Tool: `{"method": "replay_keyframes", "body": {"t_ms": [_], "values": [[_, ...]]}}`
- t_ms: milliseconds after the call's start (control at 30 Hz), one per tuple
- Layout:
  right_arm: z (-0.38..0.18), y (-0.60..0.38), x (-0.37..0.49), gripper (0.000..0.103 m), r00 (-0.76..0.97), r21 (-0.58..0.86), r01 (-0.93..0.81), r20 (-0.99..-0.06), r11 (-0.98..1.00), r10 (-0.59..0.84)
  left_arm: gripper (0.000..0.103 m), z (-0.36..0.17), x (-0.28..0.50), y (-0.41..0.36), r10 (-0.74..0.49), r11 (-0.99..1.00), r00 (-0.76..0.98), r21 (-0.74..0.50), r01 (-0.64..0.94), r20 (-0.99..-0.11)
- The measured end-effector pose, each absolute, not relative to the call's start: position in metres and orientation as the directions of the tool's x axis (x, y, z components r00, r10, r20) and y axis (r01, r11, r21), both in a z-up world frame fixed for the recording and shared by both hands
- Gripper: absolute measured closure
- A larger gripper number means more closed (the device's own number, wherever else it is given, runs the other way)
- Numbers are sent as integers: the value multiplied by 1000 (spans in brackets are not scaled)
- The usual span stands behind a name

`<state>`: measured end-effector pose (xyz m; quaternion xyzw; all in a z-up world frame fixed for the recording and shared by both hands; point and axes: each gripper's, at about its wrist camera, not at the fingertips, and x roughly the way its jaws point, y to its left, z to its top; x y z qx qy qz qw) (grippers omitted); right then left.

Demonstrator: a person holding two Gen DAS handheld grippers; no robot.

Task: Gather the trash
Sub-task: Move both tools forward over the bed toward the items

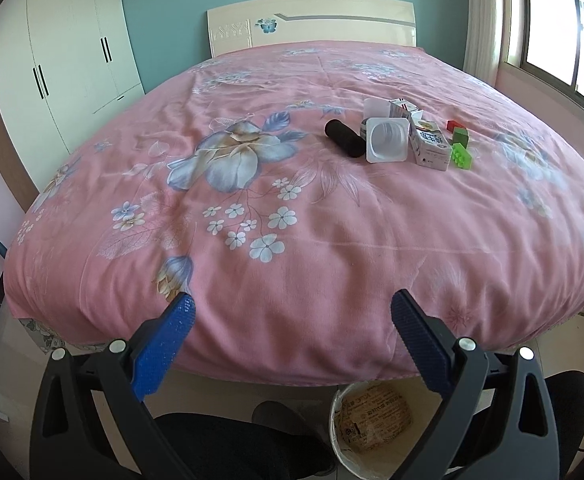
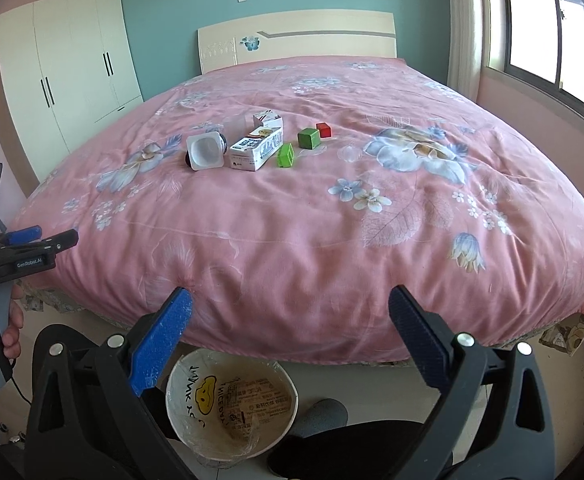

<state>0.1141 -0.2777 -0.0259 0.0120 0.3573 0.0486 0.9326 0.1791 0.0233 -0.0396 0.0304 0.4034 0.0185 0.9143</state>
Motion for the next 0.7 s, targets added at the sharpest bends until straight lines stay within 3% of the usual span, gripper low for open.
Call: {"method": "replay_keyframes", "body": {"t_ms": [267,533,700], "values": [[-22,-286,163,6,744,82,-91,-657,992,122,3,-39,243,21,-49,997,648,-3,72,-760],[-28,-290,218,6,741,82,-92,-660,992,123,3,-36,313,25,61,996,646,90,11,-761],[-33,-290,257,6,742,83,-95,-659,992,126,3,-39,351,30,59,996,653,85,8,-755]]}}
